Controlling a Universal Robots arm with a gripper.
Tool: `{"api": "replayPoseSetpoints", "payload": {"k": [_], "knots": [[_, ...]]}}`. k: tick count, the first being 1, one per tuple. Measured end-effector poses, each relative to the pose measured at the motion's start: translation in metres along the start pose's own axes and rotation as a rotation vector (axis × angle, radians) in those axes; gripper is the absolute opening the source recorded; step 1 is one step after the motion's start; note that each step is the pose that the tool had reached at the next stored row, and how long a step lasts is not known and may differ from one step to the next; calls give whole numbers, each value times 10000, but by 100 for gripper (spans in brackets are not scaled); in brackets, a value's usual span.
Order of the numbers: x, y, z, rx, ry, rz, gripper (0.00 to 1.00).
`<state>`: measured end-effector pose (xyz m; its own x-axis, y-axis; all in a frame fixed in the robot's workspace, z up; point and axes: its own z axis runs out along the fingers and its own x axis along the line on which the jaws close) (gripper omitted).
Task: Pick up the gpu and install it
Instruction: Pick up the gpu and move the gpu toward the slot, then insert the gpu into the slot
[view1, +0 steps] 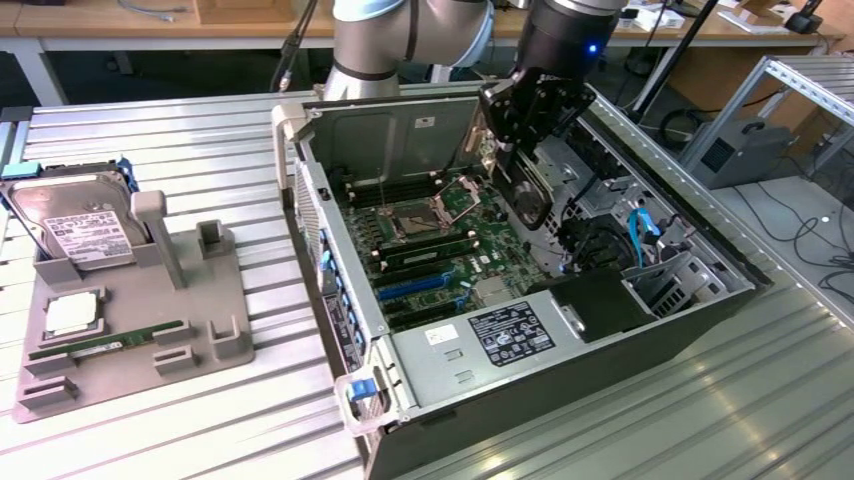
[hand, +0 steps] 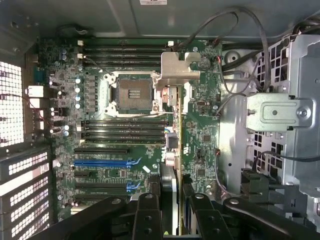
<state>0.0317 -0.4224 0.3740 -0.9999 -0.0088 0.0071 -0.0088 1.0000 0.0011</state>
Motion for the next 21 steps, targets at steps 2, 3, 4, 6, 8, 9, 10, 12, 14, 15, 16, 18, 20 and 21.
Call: {"api": "replayPoseSetpoints", "payload": {"k": [2, 3, 4, 6, 8, 9, 10, 12, 14, 15, 16, 18, 20, 21], "knots": [[0, 0, 0, -1, 0, -1, 27], [0, 0, 0, 0, 0, 0, 27], [0, 0, 0, 0, 0, 0, 27], [0, 0, 0, 0, 0, 0, 27], [0, 0, 0, 0, 0, 0, 27], [0, 0, 0, 0, 0, 0, 27], [0, 0, 0, -1, 0, 0, 27], [0, 0, 0, 0, 0, -39, 27], [0, 0, 0, 1, 0, -128, 27], [0, 0, 0, 2, 0, -252, 27], [0, 0, 0, 2, 0, -354, 27], [0, 0, 0, 4, 1, -658, 27], [0, 0, 0, 6, 1, -928, 27], [0, 0, 0, 7, 1, -1035, 27]]}}
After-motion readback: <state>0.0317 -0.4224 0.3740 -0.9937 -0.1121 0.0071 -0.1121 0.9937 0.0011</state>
